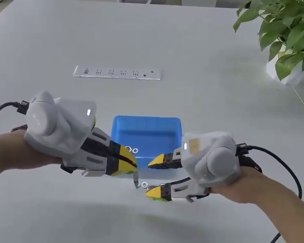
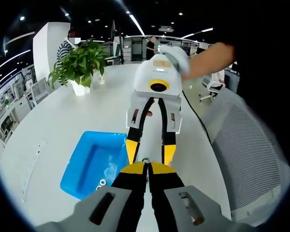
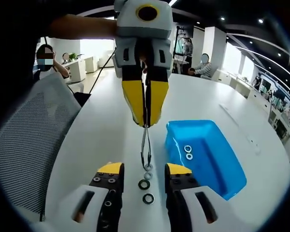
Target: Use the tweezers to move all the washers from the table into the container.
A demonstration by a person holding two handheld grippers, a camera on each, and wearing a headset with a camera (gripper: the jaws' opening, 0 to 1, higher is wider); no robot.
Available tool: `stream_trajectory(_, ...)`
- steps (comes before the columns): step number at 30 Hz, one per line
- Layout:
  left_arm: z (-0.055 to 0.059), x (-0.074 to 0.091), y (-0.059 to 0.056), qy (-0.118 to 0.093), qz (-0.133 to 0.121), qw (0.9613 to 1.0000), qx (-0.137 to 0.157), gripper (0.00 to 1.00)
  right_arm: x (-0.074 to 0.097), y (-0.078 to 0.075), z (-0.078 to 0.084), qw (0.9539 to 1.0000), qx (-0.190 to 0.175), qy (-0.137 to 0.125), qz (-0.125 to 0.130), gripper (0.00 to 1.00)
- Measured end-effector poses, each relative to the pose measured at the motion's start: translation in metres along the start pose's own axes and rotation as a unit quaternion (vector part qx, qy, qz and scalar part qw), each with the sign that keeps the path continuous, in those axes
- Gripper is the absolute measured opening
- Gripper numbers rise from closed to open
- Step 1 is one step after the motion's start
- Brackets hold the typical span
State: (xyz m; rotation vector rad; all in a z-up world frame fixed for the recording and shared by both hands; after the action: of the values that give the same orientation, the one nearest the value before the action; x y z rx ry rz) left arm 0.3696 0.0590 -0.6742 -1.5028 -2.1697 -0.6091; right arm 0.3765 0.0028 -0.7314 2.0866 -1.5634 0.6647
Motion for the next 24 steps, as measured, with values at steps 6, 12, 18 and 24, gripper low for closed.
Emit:
stream_trajectory(6, -0.001, 0.000, 0.001, 0.002, 0.004, 1.0000, -0.001, 0.05, -0.010, -0.005, -0.005, 0.9999, 0.013, 0.006, 0.000, 0.26)
stream_trajectory(12, -0.001, 0.000, 0.001, 0.005, 0.007, 1.0000, -0.001, 0.05, -0.017, -0.007, -0.006, 0.9998, 0.016, 0.009, 0.000, 0.18)
stream_trajectory(18, -0.001, 0.001, 0.001, 0.007, 0.007, 1.0000, 0.000, 0.05, -0.023, -0.008, -0.005, 0.9996, 0.019, 0.021, -0.001, 0.13)
stream_trajectory(24, -0.001, 0.001, 0.001, 0.007, 0.007, 0.9999, 0.001, 0.05, -0.025, -0.008, -0.004, 0.9993, 0.023, 0.028, -0.002, 0.11)
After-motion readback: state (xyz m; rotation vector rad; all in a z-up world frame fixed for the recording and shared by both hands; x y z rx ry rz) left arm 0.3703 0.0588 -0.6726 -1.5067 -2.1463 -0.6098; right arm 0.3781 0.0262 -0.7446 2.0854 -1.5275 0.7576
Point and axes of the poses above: the centre of the closed fingertips' face, and the gripper's own axes: x roughly backward along the fingers, y roughly to its left, z roughly out of its underside, the point moved 4 cm from there along x, roughly backward along the fingers, and after that the axes turned 12 degrees about -z, right-handed, at the moved point
